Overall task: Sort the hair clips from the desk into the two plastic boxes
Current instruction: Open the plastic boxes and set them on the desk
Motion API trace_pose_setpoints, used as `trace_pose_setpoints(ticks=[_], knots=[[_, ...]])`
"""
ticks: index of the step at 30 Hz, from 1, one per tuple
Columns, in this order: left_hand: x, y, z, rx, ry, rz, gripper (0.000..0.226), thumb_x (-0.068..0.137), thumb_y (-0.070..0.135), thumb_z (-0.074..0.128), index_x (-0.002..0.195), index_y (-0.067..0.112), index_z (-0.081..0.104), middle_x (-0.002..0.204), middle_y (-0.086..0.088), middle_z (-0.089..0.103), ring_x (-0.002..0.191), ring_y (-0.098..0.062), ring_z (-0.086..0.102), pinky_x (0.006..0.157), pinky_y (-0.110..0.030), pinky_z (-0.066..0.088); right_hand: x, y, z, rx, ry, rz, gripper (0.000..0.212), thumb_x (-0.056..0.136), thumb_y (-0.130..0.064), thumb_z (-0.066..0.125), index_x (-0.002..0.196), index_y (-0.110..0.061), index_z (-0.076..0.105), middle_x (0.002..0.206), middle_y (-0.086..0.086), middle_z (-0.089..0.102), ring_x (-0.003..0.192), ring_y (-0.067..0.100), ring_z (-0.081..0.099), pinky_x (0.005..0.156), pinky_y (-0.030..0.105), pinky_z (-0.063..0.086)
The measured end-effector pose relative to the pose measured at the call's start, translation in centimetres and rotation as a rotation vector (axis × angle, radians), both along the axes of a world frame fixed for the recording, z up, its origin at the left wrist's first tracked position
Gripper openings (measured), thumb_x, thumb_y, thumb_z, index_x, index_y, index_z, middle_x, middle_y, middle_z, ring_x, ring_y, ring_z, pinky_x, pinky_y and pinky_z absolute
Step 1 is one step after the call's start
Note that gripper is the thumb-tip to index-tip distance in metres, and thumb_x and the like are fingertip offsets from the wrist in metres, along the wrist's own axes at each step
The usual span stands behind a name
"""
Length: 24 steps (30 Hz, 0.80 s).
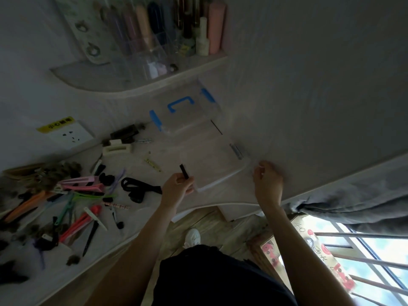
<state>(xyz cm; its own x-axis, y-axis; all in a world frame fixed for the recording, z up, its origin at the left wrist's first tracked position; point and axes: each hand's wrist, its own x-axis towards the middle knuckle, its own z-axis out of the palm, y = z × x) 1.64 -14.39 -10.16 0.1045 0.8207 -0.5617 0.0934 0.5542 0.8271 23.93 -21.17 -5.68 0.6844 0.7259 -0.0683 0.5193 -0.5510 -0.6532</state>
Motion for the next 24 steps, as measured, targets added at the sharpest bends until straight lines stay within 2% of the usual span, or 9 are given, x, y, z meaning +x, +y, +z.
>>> trace_pose_setpoints(ticks=[3, 5, 7, 9, 12, 15, 18, 20, 24], knots=[[0.5, -0.6, 0.8, 0.067, 0.028, -0.075, 0.010, 0.084, 0.019, 0.066, 0.086, 0.010, 0.061, 0.075, -0.003, 0.065, 0.068, -0.009, 0.065, 0.076, -0.031, 0.056, -0.4, -1.1, 1.1, 0.082, 0.022, -0.042, 0.020, 0.091, -0.028, 0.044, 0.107, -0.021, 0.054, 0.089, 0.010, 0.070, 0.074, 0.033, 0.066, 0.068, 0.047, 0.056], [0.1, -0.6, 1.3, 0.132, 0.106, -0.169, 0.015, 0.085, 0.028, 0.065, 0.081, 0.013, 0.063, 0.071, -0.001, 0.066, 0.069, -0.014, 0.064, 0.076, -0.037, 0.055, -1.5, -1.7, 2.3, 0.178, -0.037, 0.050, 0.013, 0.092, -0.021, 0.048, 0.103, -0.019, 0.053, 0.090, 0.007, 0.066, 0.071, 0.025, 0.063, 0.062, 0.047, 0.055], [-1.0, 0.2, 1.9, 0.220, 0.309, -0.189, 0.028, 0.085, 0.041, 0.062, 0.090, 0.014, 0.064, 0.080, -0.002, 0.069, 0.075, -0.018, 0.067, 0.078, -0.039, 0.056, -3.0, -1.5, 3.7, 0.262, -0.084, 0.227, 0.016, 0.091, -0.014, 0.052, 0.107, -0.014, 0.054, 0.098, 0.007, 0.063, 0.072, 0.019, 0.061, 0.062, 0.040, 0.055], [-2.5, 1.7, 2.9, 0.289, 0.421, -0.056, 0.037, 0.085, 0.047, 0.058, 0.103, 0.014, 0.061, 0.093, -0.004, 0.070, 0.084, -0.020, 0.067, 0.081, -0.039, 0.056, -4.3, 0.4, 4.4, 0.272, -0.088, 0.419, 0.023, 0.090, -0.009, 0.053, 0.113, -0.009, 0.053, 0.108, 0.009, 0.060, 0.083, 0.018, 0.059, 0.071, 0.033, 0.051], [-3.6, 5.0, 4.5, 0.360, 0.342, 0.160, 0.034, 0.088, 0.035, 0.060, 0.113, 0.013, 0.055, 0.101, -0.004, 0.066, 0.090, -0.022, 0.065, 0.084, -0.040, 0.054, -5.4, 5.6, 3.6, 0.156, -0.171, 0.656, 0.039, 0.088, -0.008, 0.053, 0.126, -0.008, 0.048, 0.127, 0.013, 0.053, 0.114, 0.025, 0.050, 0.097, 0.036, 0.042], [-3.3, 9.4, 4.9, 0.237, 0.198, 0.196, 0.045, 0.088, 0.028, 0.061, 0.127, 0.011, 0.046, 0.115, -0.007, 0.061, 0.100, -0.020, 0.060, 0.081, -0.032, 0.051, -6.3, 11.0, 2.3, 0.058, -0.258, 0.795, 0.051, 0.087, -0.007, 0.052, 0.137, -0.010, 0.039, 0.145, 0.015, 0.037, 0.135, 0.029, 0.033, 0.112, 0.042, 0.029], [-2.1, 13.0, 4.6, 0.068, 0.142, 0.185, 0.063, 0.086, 0.035, 0.061, 0.139, 0.015, 0.033, 0.127, -0.009, 0.057, 0.093, -0.019, 0.060, 0.084, -0.035, 0.053, -7.2, 15.0, 1.4, -0.026, -0.363, 0.863, 0.056, 0.088, -0.005, 0.050, 0.141, -0.014, 0.034, 0.152, 0.013, 0.025, 0.142, 0.028, 0.018, 0.117, 0.043, 0.013], [-1.4, 14.0, 4.7, 0.060, 0.128, 0.189, 0.068, 0.085, 0.039, 0.061, 0.142, 0.016, 0.031, 0.127, -0.006, 0.057, 0.095, -0.019, 0.060, 0.084, -0.036, 0.054, -7.6, 16.3, 0.9, -0.066, -0.389, 0.860, 0.056, 0.088, -0.006, 0.051, 0.140, -0.018, 0.035, 0.153, 0.011, 0.023, 0.144, 0.029, 0.012, 0.118, 0.047, 0.009], [-1.8, 15.0, 5.2, 0.126, 0.171, 0.158, 0.056, 0.087, 0.036, 0.061, 0.130, 0.006, 0.039, 0.115, -0.014, 0.062, 0.086, -0.022, 0.062, 0.078, -0.039, 0.056, -8.3, 16.0, 0.6, -0.007, -0.337, 0.822, 0.046, 0.086, -0.009, 0.057, 0.131, -0.014, 0.048, 0.145, 0.016, 0.037, 0.137, 0.038, 0.023, 0.114, 0.047, 0.022]])
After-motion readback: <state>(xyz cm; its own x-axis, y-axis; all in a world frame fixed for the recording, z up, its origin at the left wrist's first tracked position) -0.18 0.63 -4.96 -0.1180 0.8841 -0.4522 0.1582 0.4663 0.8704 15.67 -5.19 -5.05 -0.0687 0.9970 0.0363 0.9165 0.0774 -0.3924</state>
